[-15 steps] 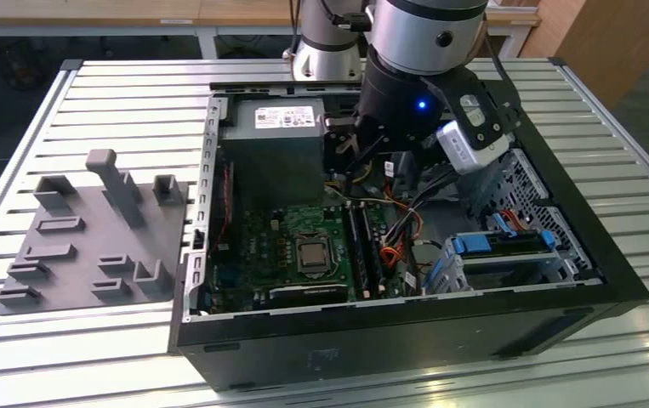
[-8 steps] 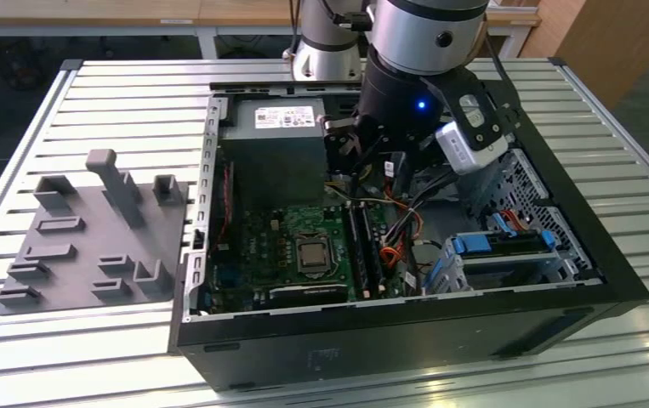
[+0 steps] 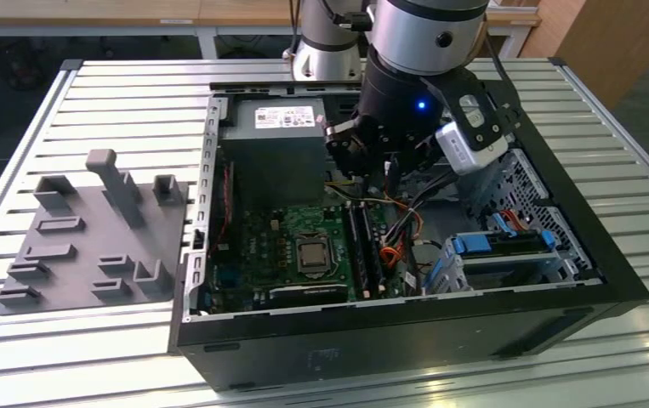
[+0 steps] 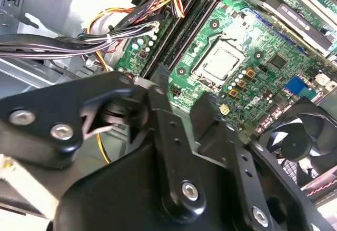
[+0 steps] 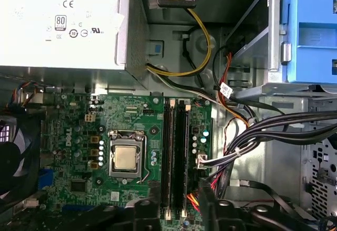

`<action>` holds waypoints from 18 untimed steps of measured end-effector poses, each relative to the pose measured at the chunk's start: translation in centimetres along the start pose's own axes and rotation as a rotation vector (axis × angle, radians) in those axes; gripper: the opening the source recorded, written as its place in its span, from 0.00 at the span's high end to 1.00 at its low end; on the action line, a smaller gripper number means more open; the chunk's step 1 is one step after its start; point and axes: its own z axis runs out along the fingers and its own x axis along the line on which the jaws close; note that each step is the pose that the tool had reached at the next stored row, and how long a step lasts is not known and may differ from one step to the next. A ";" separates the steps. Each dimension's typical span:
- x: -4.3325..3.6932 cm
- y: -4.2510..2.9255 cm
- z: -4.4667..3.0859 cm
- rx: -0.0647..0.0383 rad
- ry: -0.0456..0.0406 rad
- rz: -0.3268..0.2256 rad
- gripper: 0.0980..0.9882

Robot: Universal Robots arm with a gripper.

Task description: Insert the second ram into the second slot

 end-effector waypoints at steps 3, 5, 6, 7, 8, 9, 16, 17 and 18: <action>0.00 0.00 0.00 0.000 0.0000 0.000 0.72; 0.00 0.00 0.01 0.000 0.0000 0.000 0.85; 0.00 0.00 0.01 0.000 0.0000 0.000 0.85; 0.00 0.00 0.01 0.000 0.0000 0.000 0.92; 0.00 0.00 0.01 0.000 0.0000 0.000 0.99; 0.00 0.00 0.01 0.000 0.0000 0.000 0.99; 0.00 -0.01 0.29 0.000 0.0000 0.000 0.99; 0.00 -0.01 0.35 0.000 0.0000 0.000 0.99; 0.00 -0.02 0.41 0.000 0.0000 0.000 0.99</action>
